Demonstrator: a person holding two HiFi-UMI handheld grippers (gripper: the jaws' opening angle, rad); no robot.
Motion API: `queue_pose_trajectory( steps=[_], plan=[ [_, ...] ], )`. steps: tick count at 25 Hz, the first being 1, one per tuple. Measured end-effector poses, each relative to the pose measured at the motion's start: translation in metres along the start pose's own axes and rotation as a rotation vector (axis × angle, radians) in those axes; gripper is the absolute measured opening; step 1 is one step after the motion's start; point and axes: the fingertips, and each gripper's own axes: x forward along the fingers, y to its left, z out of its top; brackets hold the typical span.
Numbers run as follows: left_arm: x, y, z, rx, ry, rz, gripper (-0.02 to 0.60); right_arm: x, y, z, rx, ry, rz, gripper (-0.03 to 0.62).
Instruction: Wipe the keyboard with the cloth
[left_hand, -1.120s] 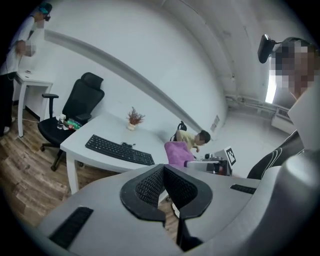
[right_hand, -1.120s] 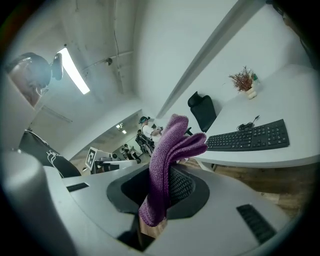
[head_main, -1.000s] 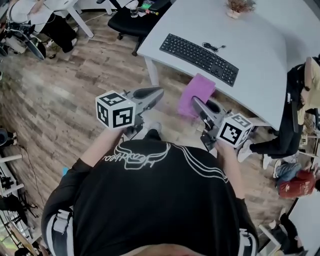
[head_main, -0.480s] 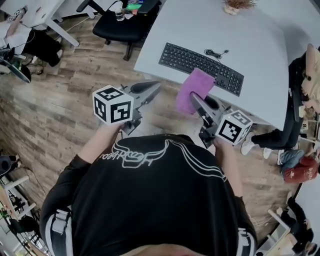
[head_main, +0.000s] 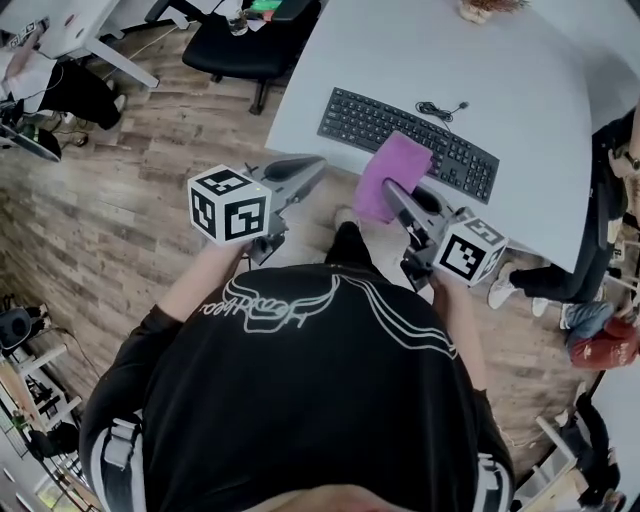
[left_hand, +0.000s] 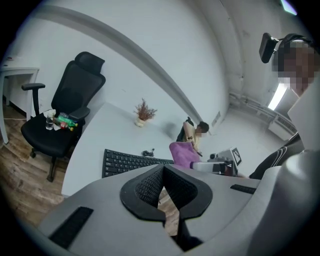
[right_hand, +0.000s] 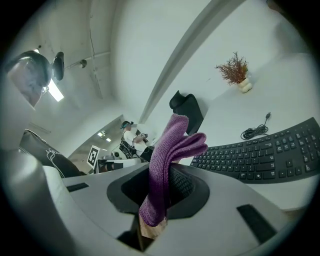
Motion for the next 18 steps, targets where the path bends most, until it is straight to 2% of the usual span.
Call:
queue_pose_trajectory(
  steps=[12,18],
  plan=[
    [0.038,0.044,0.037,-0.047,-0.002,0.042,0.008,0.039,-0.047,0.042,0.008,0.042,0.025,0.061],
    [0.048,0.066,0.045,-0.067,-0.004,0.073,0.008,0.067,-0.063,0.048,0.013,0.086,0.046,0.061]
  ],
)
